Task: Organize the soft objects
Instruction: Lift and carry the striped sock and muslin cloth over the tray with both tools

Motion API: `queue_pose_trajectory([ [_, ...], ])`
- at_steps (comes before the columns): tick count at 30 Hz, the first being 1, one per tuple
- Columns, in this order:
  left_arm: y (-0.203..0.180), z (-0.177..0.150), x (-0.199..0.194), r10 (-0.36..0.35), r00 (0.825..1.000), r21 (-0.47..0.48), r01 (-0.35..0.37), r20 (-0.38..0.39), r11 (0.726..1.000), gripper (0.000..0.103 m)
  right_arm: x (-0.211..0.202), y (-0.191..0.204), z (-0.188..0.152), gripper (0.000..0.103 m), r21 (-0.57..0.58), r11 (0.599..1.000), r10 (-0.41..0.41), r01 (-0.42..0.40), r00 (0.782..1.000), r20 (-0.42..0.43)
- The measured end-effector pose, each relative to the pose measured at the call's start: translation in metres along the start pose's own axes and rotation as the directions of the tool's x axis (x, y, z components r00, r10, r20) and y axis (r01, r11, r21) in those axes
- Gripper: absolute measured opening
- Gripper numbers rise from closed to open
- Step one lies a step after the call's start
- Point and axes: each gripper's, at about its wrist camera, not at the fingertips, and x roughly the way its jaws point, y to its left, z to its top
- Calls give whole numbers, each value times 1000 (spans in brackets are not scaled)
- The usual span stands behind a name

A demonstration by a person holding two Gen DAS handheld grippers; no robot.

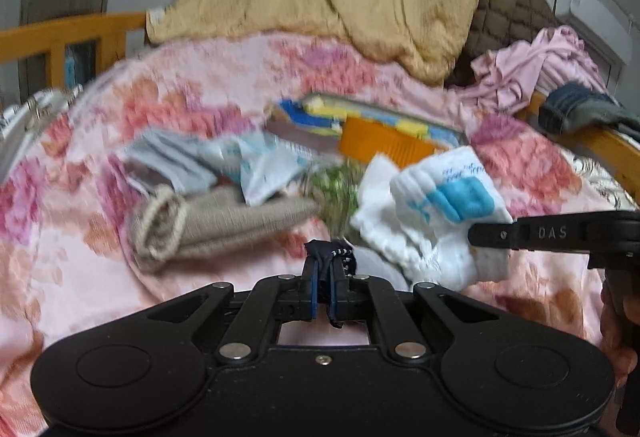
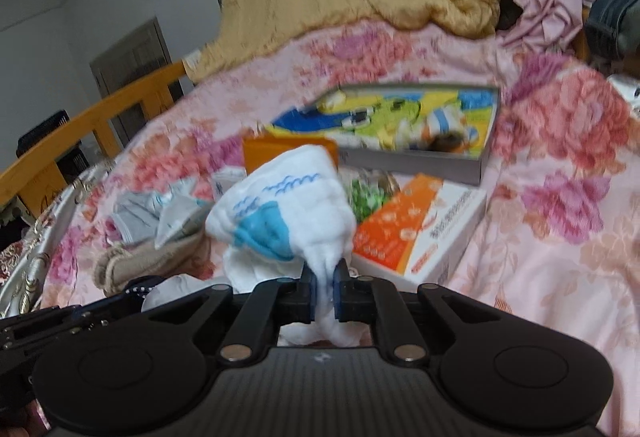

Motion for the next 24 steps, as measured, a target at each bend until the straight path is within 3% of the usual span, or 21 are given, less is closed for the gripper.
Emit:
queue_pose_trajectory([
  [13, -3, 14, -23, 5, 984, 0, -5, 178, 1000, 5, -27, 0, 9, 8, -10, 999, 34, -33, 982, 187],
  [24, -13, 35, -41, -39, 955, 18, 35, 294, 999, 5, -41, -3, 17, 8, -4, 997, 77, -79, 956, 284],
])
